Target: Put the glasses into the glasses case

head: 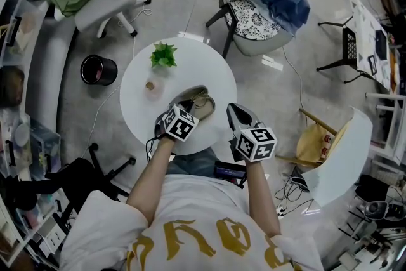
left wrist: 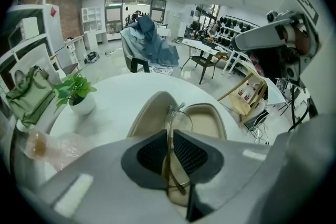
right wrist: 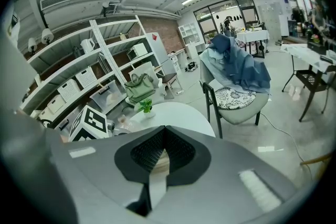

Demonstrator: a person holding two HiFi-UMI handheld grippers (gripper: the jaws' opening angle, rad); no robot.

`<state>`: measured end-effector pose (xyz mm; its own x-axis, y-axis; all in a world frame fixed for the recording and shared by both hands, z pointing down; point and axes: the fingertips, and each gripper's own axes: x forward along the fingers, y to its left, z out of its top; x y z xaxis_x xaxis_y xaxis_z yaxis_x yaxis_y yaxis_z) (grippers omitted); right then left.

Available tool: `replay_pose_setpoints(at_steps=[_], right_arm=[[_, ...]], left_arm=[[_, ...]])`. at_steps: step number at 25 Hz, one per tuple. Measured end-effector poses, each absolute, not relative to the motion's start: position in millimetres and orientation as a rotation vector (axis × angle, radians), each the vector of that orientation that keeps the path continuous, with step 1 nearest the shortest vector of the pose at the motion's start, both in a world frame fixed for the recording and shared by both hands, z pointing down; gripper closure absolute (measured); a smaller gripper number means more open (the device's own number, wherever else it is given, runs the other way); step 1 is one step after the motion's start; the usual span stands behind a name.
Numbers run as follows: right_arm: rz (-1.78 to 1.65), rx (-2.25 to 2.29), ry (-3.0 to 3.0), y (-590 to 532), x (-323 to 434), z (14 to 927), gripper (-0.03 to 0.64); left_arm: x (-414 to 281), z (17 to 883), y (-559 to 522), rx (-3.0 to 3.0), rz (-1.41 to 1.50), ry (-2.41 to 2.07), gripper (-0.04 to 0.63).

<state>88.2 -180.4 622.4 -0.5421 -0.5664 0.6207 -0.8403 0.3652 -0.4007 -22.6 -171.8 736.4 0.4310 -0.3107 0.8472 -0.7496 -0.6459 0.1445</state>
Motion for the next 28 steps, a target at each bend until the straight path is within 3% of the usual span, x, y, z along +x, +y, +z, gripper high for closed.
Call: replay_pose_setpoints(at_steps=[8,20,28], right_arm=[[0.973,1.245,-2.267,-172.6,86.2,612.7,0.592],[0.849,1.353,-2.326,-159.4,87.8,568.0,0.592],[0.825,1.422,-2.436,-144.4,77.5,527.1,0.592]], left_arm=[[-27.1,721.8,-178.2,2.218,1.120,-0.940,0.523],[-41.6,642.7,-178.7,2.342,0.924,-1.105,0.594],[-55.4,580.7,-164.6,2.374,0.641,-1.162,0.594]])
